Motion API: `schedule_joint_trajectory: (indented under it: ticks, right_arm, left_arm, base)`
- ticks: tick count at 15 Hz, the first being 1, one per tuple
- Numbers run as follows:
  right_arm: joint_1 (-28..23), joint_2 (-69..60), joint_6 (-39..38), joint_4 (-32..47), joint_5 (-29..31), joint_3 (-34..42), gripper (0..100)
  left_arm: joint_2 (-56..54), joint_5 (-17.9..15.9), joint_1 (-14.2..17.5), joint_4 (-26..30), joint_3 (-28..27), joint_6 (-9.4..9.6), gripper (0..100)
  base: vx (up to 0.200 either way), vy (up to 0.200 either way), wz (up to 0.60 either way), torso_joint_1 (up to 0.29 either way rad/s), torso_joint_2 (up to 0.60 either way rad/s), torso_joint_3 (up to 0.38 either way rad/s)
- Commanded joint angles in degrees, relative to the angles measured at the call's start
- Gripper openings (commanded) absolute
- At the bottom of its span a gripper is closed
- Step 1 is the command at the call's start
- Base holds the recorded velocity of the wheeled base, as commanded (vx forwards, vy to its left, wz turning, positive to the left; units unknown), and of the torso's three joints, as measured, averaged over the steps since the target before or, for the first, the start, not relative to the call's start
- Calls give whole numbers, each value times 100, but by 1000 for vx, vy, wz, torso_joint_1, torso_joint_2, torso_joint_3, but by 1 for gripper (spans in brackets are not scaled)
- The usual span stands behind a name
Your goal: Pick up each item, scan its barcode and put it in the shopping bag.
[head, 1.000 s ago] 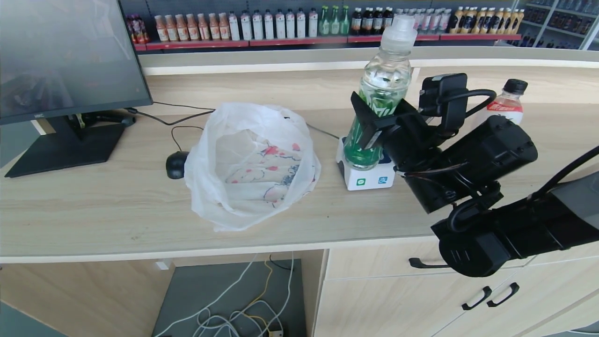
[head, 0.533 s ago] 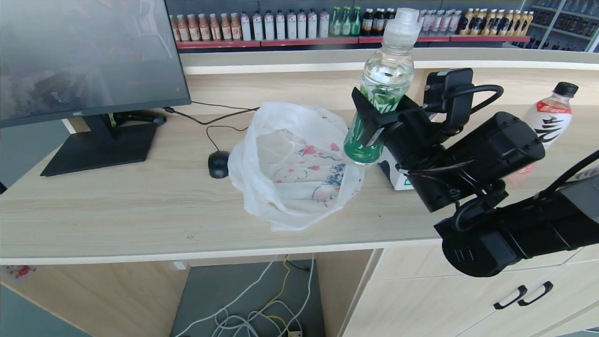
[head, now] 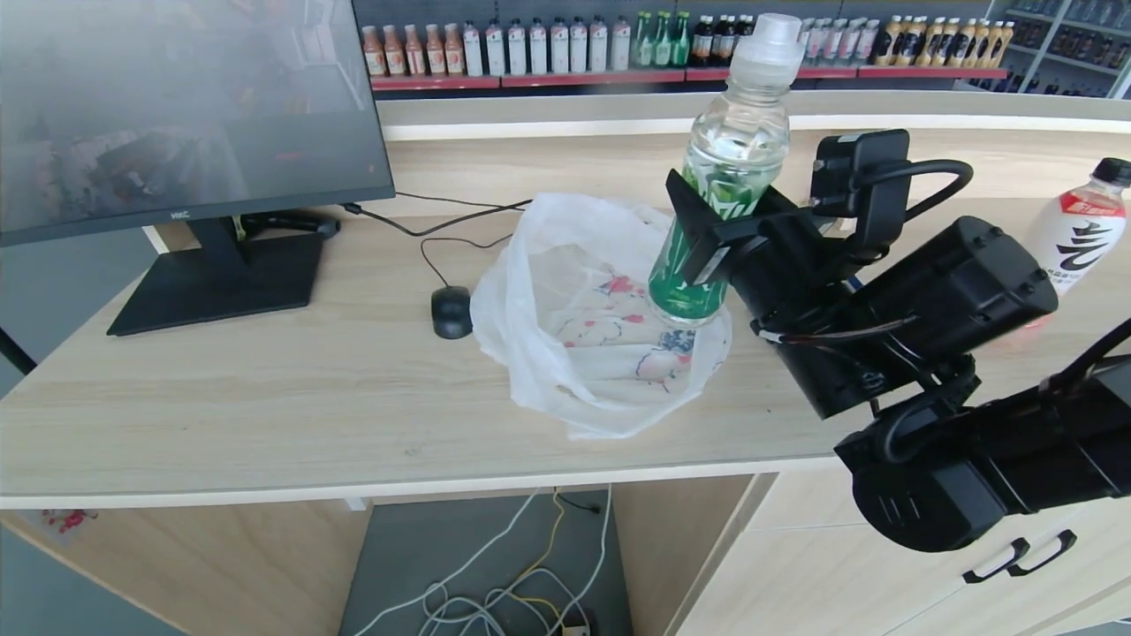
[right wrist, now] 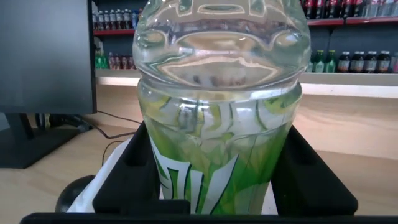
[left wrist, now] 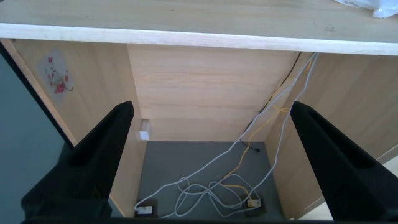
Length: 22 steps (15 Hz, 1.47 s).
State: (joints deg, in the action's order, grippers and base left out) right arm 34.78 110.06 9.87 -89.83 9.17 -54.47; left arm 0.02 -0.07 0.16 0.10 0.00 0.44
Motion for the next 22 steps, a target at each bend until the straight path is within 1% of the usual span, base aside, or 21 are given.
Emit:
schedule_joint_trajectory:
  ticks: [1,2,4,6,7,8,9,12,14,19,22]
  right_arm:
    - [-68,-19,6,-17,-20,15,0]
    - [-77,33,6,-17,-29,-11,0]
    - [-68,51,6,414,-73,-117,0]
    - [-68,104,-3,889,-266,-336,0]
    - [-68,121,-3,1003,-328,-416,0]
    - [-77,218,-3,1310,-416,-750,0]
    - [-77,385,-3,1618,-416,-1242,0]
    - [-68,842,-3,2163,-486,-2323,0]
    - [-68,1018,-12,2541,-486,-2718,0]
    - [-68,1615,-56,2857,-486,-3632,0]
    - [-77,1774,-73,2910,-486,-3817,0]
  left_arm:
    - [-2,-1,2,-1,0,0,100]
    - [-2,-1,2,-1,0,0,100]
    - [-2,-1,2,-1,0,0,100]
    - [-2,-1,2,-1,0,0,100]
    - [-2,-1,2,-1,0,0,100]
    - [-2,-1,2,-1,0,0,100]
    - [-2,7,2,-1,0,0,100]
    - [-2,-1,2,-1,0,0,100]
    - [-2,7,2,-1,0,0,100]
    - [-2,7,2,-1,0,0,100]
    - [-2,7,2,-1,0,0,100]
  base:
    - [0,0,0,0,0,0]
    - [0,0,0,0,0,0]
    - [0,0,0,0,0,0]
    - [0,0,0,0,0,0]
    - [0,0,0,0,0,0]
    - [0,0,0,0,0,0]
    - [0,0,0,0,0,0]
    - [0,0,0,0,0,0]
    - [0,0,0,0,0,0]
    - [0,0,0,0,0,0]
    - [0,0,0,0,0,0]
